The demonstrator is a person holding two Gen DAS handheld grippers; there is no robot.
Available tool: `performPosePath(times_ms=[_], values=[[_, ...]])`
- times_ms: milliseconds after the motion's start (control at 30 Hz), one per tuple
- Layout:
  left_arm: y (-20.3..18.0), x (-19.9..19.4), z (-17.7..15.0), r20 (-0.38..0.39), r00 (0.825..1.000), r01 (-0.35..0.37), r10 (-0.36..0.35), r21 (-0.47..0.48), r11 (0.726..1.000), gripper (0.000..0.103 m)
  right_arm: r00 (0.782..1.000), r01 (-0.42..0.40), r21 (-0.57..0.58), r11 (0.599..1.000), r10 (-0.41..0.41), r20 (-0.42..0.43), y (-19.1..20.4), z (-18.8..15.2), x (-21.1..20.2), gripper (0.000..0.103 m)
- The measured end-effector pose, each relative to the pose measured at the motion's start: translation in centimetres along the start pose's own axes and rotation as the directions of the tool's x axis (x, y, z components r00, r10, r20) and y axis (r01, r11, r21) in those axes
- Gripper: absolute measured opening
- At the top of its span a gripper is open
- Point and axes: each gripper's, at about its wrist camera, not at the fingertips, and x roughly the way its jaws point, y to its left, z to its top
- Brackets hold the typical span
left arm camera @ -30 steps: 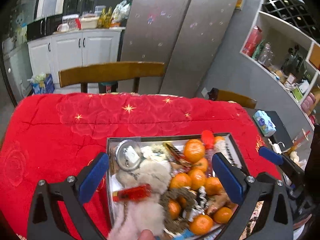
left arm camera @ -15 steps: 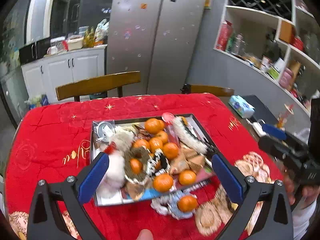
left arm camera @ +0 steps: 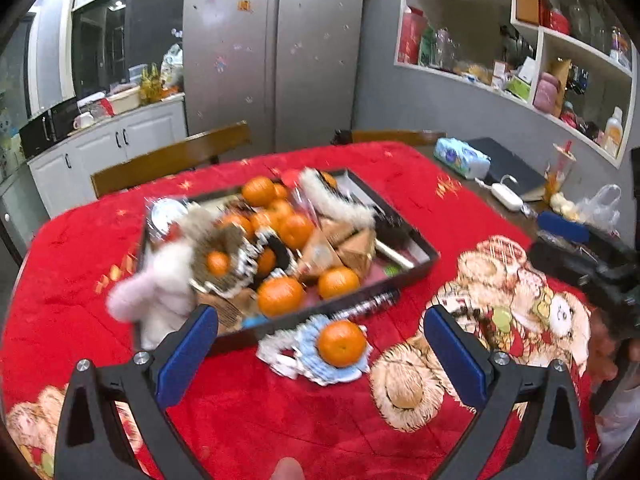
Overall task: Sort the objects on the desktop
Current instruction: 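Raise both tools toward the mandarin on the doily and the wooden bead bracelet, then close left tool on the mandarin while right tool grasps the wooden bead bracelet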
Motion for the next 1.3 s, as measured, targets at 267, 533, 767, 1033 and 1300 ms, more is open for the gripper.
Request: performPosePath(times_ms=[267,533,767,1033,1300], values=[[-1.6,3.3,-2.0,-0.054,0.99,0.13,-0.128,0.031,0.991,0.103,0.997,0.031,0.031,0.999,-0.028,-0.078,-2.2,-3.2,2.0,0.103],[-2.9,5.4,-3.9,-0.051,0.995,0.092,-0.088,0.091,0.992,0.101,0.977,0.066,0.039,0.997,-0.057,-0.205,-3.0,-5.8,4.4,0.103],[-3.0,6.7,-4.3,-0.077,0.994,0.091,-0.082,0.124,0.988,0.08,0.962,0.085,0.001,0.996,-0.082,-0.262,-2.4,-7.1,5.9,0.101],[-2.2,6.8,-4.1,-0.064,0.995,0.08,-0.074,0.107,0.991,0.04,0.966,0.106,0.032,0.994,-0.096,-0.238,-3.2,-6.9,5.3,0.058],[-2.8,6.8,-4.3,-0.062,0.997,0.046,-0.037,0.143,0.989,0.04,0.962,0.128,-0.005,0.992,-0.125,-0.243,-3.1,-6.9,5.1,0.024]])
